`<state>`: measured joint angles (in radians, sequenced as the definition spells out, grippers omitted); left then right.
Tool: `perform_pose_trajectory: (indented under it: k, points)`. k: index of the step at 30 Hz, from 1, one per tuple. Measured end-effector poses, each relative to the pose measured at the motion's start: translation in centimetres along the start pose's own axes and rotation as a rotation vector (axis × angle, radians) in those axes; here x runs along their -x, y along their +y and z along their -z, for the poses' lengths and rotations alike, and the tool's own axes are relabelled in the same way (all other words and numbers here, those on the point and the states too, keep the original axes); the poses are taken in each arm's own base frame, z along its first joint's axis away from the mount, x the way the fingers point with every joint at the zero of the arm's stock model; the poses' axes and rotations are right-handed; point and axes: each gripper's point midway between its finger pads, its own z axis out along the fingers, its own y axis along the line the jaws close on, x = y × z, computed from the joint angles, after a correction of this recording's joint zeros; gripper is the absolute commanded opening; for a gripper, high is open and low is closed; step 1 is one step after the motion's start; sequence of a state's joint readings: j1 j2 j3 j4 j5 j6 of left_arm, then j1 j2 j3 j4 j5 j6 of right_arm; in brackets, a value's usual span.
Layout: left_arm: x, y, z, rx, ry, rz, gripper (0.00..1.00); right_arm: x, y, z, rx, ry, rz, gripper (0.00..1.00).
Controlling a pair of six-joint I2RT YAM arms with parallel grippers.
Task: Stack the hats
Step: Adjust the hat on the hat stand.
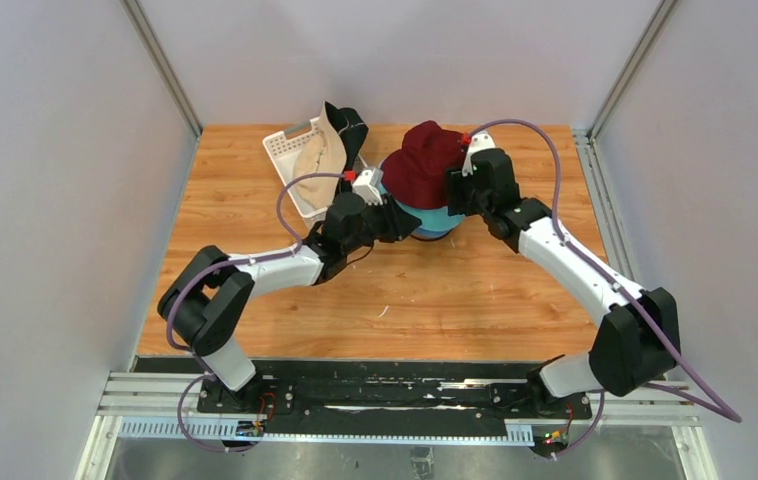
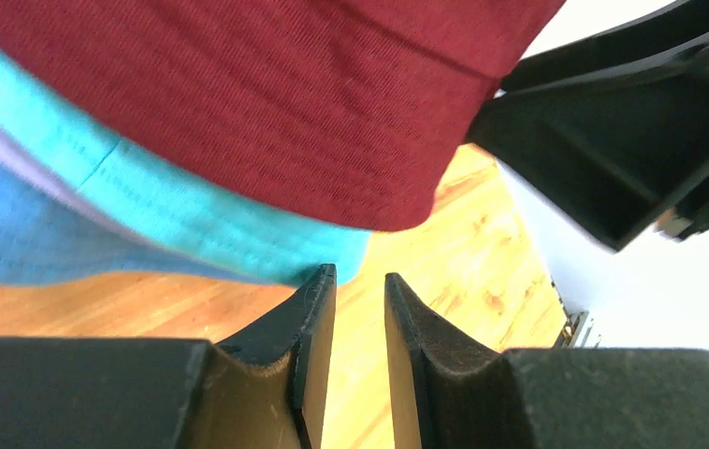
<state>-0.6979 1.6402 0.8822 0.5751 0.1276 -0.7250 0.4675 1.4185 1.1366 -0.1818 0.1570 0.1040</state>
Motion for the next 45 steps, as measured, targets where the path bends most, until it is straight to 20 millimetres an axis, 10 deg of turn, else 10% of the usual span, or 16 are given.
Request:
perform_pose_trajectory:
  k: [7, 11, 16, 24, 45]
  points:
    - [0.7, 0.7, 3.9, 0.074, -0.038, -0.012, 0.34, 2.9, -3.8, 3.7, 0.004, -0.102, -0.122, 0.59]
    - [6.8, -2.3, 8.7, 0.078, -0.224, -0.047, 0.41, 3.2, -7.4, 5.8, -0.006, -0.155, -0.243, 0.59]
    - [12.5, -3.7, 12.4, 0.084, -0.404, -0.060, 0.44, 1.6, -5.4, 5.8, 0.117, -0.132, -0.309, 0.59]
    - [11.1, -0.3, 9.3, 0.171, -0.309, -0.120, 0.44, -2.6, -3.0, 4.5, 0.247, -0.063, -0.411, 0.59]
    - [11.5, 3.7, 1.2, 0.211, -0.237, -0.250, 0.44, -1.5, -2.3, 2.4, 0.306, -0.111, -0.425, 0.58]
